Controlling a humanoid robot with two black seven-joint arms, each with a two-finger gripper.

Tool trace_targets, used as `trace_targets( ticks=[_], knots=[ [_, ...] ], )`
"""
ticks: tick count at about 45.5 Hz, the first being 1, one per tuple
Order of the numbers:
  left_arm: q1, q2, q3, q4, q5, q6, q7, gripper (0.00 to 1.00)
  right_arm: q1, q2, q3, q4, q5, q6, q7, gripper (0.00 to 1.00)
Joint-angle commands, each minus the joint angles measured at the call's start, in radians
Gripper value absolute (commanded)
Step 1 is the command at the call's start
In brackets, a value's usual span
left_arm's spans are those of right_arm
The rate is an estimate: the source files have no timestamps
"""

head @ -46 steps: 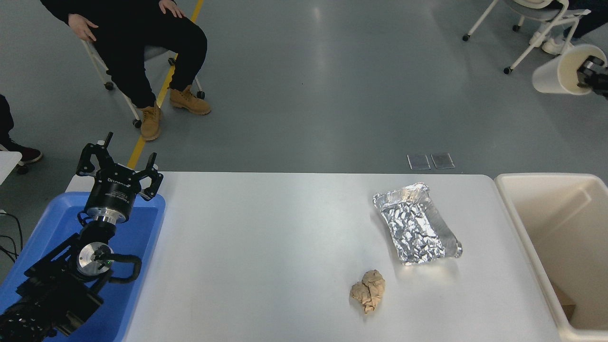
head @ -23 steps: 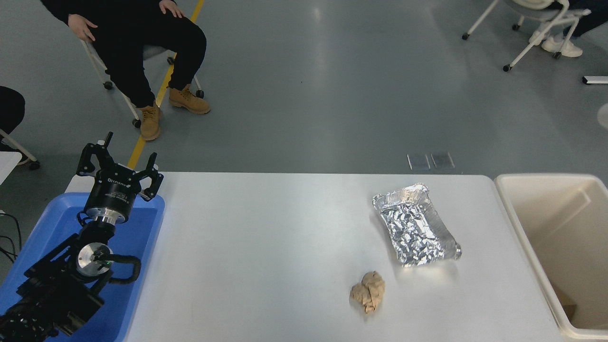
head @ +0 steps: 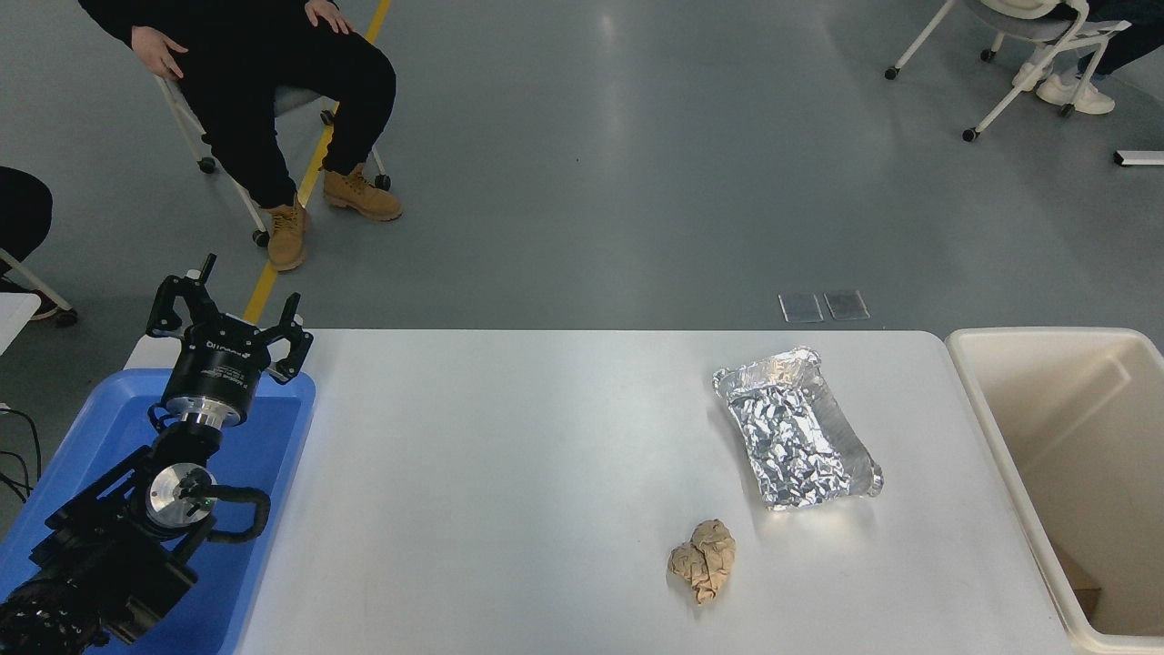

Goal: Pick up paper cup place in dustbin

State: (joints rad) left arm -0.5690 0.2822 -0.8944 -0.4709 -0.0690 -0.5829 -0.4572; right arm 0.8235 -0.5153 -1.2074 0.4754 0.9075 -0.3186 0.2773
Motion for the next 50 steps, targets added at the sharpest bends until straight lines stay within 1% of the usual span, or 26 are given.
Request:
trace_targets(
  ticks=[1,11,18,19,21,27,29,30,33,34,40,45,50],
  knots=[
    [0.0,0.0,0.0,0.0,0.0,0.0,0.0,0.99,-0.116,0.037,0.121,-0.024,0.001,-0.03,0.0,0.0],
    [0.001,0.0,0.0,0.0,0.0,0.0,0.0,0.99,-0.126,0.052,0.135,-0.024,-0.004,-0.031,0.002,0.0],
    [0.0,0.0,0.0,0.0,0.002,0.0,-0.001,0.99,-0.126,0.055,0.155,-0.024,-0.056,-0.031,0.002,0.0],
    [0.0,0.0,0.0,0.0,0.0,0.0,0.0,0.99,-0.126,0.055,0.161,-0.024,-0.065,-0.031,0.002,0.02],
    [0.0,0.0,0.0,0.0,0.0,0.0,0.0,0.99,-0.124,0.055,0.172,-0.024,-0.081,-0.031,0.002,0.15],
    [0.0,0.0,0.0,0.0,0.002,0.0,0.0,0.99,-0.115,0.055,0.212,-0.024,-0.124,-0.033,0.002,0.67],
    [0.0,0.0,0.0,0.0,0.0,0.0,-0.001,0.99,-0.113,0.054,0.227,-0.026,-0.133,-0.033,0.002,0.81],
    [0.0,0.0,0.0,0.0,0.0,0.0,-0.001,0.99,-0.113,0.055,0.235,-0.026,-0.136,-0.033,0.002,0.87],
    [0.0,0.0,0.0,0.0,0.0,0.0,0.0,0.99,-0.112,0.055,0.261,-0.026,-0.14,-0.033,0.002,0.96],
    [0.0,0.0,-0.001,0.0,0.0,0.0,0.0,0.99,-0.112,0.055,0.269,-0.026,-0.142,-0.033,0.002,0.99],
    [0.0,0.0,-0.001,0.0,0.0,0.0,0.0,0.99,-0.051,0.051,0.298,-0.017,-0.196,-0.024,0.003,1.0],
    [0.0,0.0,0.0,0.0,0.0,0.0,0.0,0.99,0.045,0.044,0.284,-0.003,-0.295,-0.011,0.002,1.0],
    [0.0,0.0,-0.001,0.0,0.0,0.0,-0.001,0.99,0.166,0.034,0.278,0.022,-0.426,-0.008,0.002,1.0]
  ],
)
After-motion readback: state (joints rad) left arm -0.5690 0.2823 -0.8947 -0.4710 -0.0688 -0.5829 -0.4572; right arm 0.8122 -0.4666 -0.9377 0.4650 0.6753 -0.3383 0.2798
